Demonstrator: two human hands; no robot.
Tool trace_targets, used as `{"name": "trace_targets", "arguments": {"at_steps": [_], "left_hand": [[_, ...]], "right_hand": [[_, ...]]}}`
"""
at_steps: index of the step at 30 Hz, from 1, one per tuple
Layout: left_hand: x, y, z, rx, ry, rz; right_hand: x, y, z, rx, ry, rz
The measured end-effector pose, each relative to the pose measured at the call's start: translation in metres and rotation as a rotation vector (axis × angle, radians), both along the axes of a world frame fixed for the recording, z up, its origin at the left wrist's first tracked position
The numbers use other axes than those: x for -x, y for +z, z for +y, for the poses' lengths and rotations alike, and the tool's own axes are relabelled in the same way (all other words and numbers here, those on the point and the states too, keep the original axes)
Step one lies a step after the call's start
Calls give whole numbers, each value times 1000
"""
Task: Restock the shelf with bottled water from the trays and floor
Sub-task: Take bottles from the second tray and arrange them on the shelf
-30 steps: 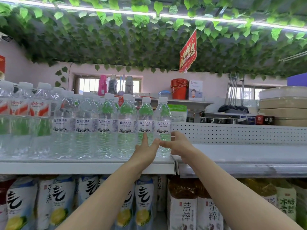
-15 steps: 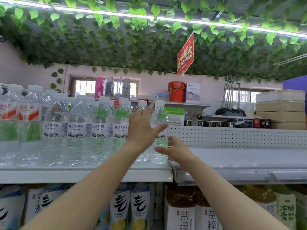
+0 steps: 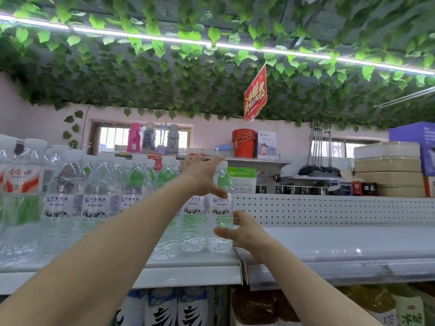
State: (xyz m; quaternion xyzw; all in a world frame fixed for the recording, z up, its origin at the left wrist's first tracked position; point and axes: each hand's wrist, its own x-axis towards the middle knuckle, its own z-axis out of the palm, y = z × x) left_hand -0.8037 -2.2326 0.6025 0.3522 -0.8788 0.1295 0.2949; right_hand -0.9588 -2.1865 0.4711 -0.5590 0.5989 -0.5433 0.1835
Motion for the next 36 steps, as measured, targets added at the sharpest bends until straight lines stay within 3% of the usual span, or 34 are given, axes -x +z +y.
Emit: {"name": "trace_targets", "arguments": {"at_steps": [8,15,25,36], "left_hand": [[3,-2,-7,2,0,7],[-7,22,-4,-44,-6,-97],[-23,26,22,-115,145,-294],[-23,22,14,-83,104,-216]], "right_hand": [[4,2,-15,-36,5,-2],[4,2,-10,-44,44,0],[7,-1,-14,-70,46,-10],[7,2,-15,-73,20,-18]]}}
